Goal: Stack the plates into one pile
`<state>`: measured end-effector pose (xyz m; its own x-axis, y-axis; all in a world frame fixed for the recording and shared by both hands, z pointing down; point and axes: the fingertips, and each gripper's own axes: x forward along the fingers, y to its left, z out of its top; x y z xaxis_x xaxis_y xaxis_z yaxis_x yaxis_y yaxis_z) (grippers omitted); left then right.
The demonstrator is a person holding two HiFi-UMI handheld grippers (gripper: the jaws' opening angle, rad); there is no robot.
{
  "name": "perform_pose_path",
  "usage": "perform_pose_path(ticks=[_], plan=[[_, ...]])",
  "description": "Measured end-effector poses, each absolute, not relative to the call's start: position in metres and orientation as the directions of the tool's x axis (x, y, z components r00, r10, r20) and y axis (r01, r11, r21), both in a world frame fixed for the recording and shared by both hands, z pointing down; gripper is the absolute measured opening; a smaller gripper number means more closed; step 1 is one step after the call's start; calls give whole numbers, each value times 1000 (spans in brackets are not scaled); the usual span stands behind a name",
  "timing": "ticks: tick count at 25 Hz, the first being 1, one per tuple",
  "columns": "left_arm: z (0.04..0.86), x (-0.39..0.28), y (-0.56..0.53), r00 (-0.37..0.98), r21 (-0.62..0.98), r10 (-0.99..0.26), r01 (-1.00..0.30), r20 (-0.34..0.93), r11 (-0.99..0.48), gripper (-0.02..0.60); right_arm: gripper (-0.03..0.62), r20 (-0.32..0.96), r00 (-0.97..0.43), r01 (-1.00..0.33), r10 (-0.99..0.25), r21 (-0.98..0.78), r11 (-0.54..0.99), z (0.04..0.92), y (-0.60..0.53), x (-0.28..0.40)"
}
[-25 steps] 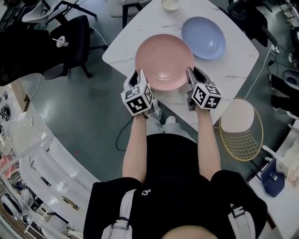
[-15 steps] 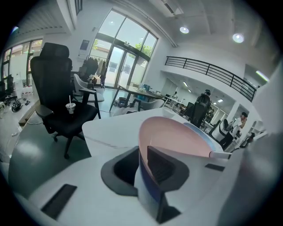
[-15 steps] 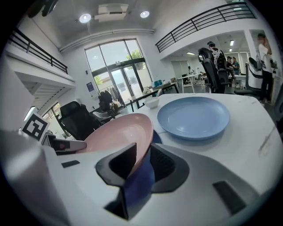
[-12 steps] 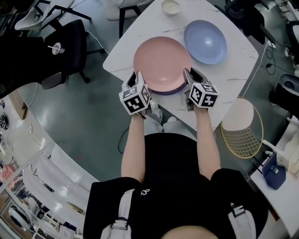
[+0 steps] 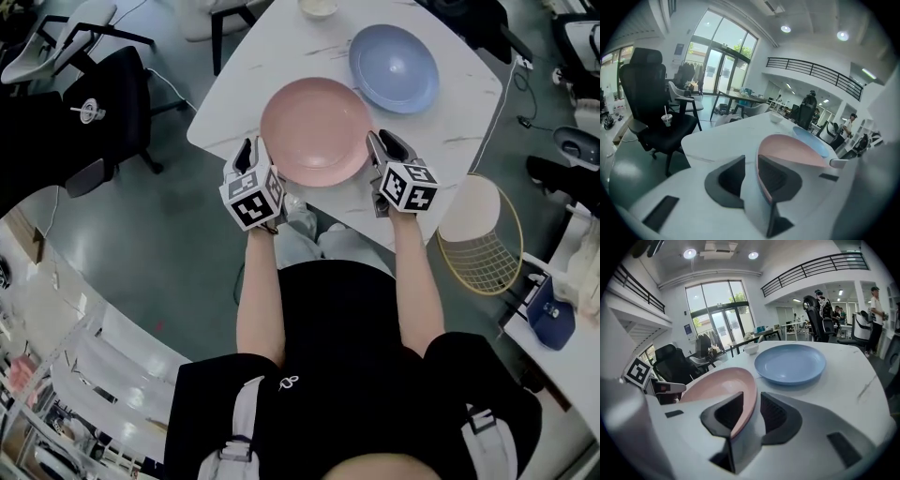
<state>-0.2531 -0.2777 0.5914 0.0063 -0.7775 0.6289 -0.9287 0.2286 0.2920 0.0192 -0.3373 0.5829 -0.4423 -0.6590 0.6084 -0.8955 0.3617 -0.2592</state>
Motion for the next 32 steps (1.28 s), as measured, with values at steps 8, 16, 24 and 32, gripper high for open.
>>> perform_pose_path(ticks=[8,16,24,32], plan=[[593,-237,-285,115,369,-775,-916,621,160,138,123,610,-439,-897,-660,-256,360,576,-334,20],[606,-230,-281,183,403,-734,-906,654,133,161,132,643,-428,-904,-635,-299,307,592,-320,20],[617,-221,-281,227,400,-700,-912,677,91,159,163,669,-423,-905,-611,-338,257,608,-316,20],[627,-223,-276,214,390,-680,-913,702,116,135,163,648,-465,-880,-604,-413,234,619,-315,10]])
